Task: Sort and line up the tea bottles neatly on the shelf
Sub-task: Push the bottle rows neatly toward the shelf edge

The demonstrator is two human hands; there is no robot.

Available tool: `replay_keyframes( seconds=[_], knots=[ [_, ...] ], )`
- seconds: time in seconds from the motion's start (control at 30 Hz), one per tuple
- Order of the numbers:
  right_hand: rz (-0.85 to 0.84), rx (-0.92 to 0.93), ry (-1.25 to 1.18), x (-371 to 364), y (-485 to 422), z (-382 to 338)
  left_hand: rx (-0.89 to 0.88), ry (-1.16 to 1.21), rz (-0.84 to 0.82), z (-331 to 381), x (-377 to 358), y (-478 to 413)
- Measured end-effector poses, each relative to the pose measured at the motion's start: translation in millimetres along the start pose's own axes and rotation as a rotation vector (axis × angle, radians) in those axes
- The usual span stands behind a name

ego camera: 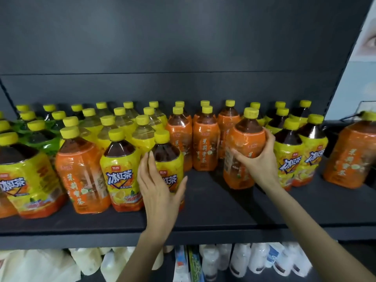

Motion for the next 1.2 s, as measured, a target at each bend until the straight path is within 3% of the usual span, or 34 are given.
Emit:
replay_keyframes(
  seconds=[0.3,0.57,0.67,0.83,1.2],
  knots=[
    [0.006,-0.044,0.073,-38.3,-31.7,35.8,0.001,-0.040,-0.002,-10.1,-11.9,-9.7],
    [-0.131,-0.038,-0.148,-51.2,-45.6,62.3,-0.018,-0.064,0.049,-10.9,-15.4,-10.6],
    [-0.143,-0.068,-0.010,-54.1,-41.6,67.2,-0.004,-0.070,0.057,-10.4,-17.4,-11.0],
    [-0.027,-0.040,0.203,-56.5,-29.4,63.3,0.009,-0.057,0.041,-11.2,-18.9,-11.1],
    [0.011,-0.116,0.290,-68.8,-43.1,68.9,0.022,-0.057,0.031,-8.1,-17.6,-8.9]
  ],
)
Point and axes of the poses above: each hand's wrist, its own y-axis away from the middle knuckle, its own x-axis out of the back of the hand, z = x × y, the point moved 7 cm from there along -y, towards the middle knuckle, and after that the axes turned 15 degrees about x, right-handed, at the moved point
